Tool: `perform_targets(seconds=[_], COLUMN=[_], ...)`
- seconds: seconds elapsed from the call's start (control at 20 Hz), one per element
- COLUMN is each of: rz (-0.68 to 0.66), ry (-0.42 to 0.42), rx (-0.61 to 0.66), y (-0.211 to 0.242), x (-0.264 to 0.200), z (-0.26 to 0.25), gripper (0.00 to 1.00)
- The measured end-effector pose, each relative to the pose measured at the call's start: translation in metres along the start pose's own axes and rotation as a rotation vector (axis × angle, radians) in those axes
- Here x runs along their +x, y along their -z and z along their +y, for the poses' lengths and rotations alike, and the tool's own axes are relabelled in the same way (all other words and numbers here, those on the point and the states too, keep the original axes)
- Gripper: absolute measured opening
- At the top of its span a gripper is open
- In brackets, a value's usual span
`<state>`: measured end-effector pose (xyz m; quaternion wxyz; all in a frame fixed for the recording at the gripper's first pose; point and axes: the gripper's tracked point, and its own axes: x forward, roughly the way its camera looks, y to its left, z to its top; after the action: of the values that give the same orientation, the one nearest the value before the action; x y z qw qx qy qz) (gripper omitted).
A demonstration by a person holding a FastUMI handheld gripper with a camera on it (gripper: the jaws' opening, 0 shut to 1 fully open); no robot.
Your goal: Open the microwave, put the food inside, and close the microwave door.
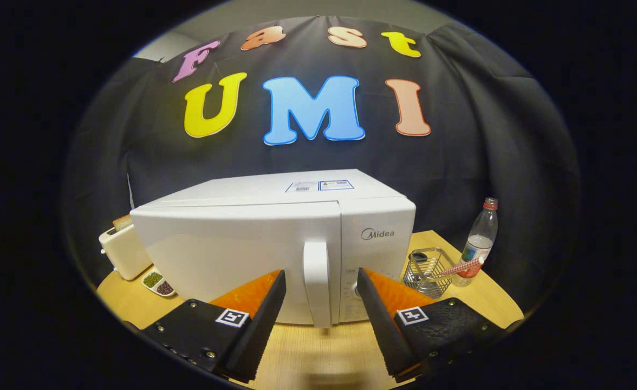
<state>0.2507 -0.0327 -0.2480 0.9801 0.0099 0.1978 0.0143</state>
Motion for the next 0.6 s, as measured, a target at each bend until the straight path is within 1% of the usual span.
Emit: perform_targets(seconds=[0.1, 0.15, 0.2, 0.25, 0.35, 0.4, 0.45, 0.55, 0.6], rz=[0.01, 0.013, 0.013, 0.021, 0.047, 0.041, 0.039, 0.037, 0.049], ry=[-0.007, -0.007, 0.012, 0.008, -0.006, -0.004, 0.016, 0.018, 0.007], rx=[0.013, 0.018, 0.015, 0.02, 0.03, 0.016, -0.019, -0.04, -0.035], y=[0.004, 0.005, 0.005, 0.007, 0.01, 0.016, 0.014, 0.012, 0.013], x=[0.005, 0.01, 0.011, 0.014, 0.017, 0.027, 0.019, 0.018, 0.016], z=[0.001, 0.001, -0.003, -0.003, 0.001, 0.004, 0.002, 0.005, 0.004], gripper=[0.7, 0.69, 0.63, 0.55, 0.54, 0.3, 0.3, 0.28, 0.24])
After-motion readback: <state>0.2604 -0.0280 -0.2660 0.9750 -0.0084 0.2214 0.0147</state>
